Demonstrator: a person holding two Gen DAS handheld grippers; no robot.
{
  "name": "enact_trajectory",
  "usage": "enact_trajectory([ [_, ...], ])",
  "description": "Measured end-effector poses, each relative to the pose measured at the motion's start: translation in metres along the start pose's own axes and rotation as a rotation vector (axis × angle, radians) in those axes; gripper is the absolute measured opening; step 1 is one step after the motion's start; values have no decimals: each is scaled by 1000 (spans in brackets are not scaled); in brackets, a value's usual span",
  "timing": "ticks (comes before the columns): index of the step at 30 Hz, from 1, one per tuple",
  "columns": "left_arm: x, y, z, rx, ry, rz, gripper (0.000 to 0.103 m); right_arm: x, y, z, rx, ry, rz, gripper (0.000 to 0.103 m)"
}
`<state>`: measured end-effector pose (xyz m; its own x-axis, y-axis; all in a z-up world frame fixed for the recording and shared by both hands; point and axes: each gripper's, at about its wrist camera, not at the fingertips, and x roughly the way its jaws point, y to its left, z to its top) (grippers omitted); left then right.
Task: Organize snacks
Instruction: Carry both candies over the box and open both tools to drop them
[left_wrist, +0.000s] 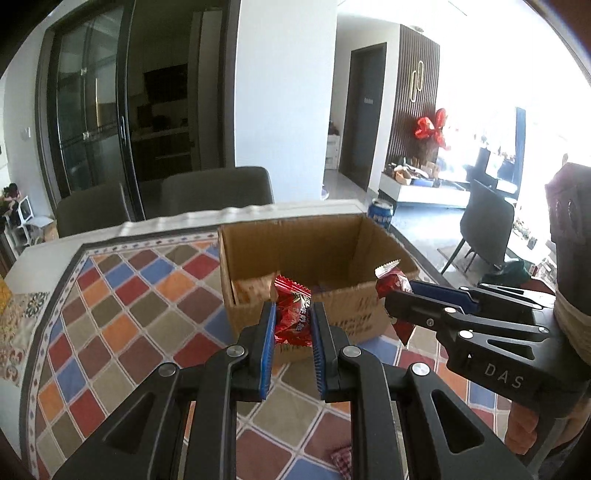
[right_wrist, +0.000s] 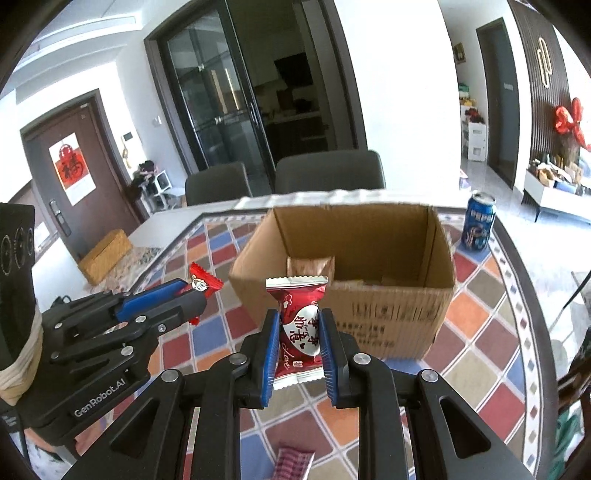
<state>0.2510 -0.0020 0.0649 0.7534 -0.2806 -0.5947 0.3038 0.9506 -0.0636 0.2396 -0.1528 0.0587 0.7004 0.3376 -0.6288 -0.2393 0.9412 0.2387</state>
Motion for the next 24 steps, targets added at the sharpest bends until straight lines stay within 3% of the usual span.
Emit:
enact_trajectory([
  [9, 20, 3, 28, -14, -3, -1, 19, 11, -10, 29, 2, -17, -21, 23],
  [24, 83, 5, 53, -25, 74, 14, 19, 44, -38, 62, 13, 5, -87, 23],
])
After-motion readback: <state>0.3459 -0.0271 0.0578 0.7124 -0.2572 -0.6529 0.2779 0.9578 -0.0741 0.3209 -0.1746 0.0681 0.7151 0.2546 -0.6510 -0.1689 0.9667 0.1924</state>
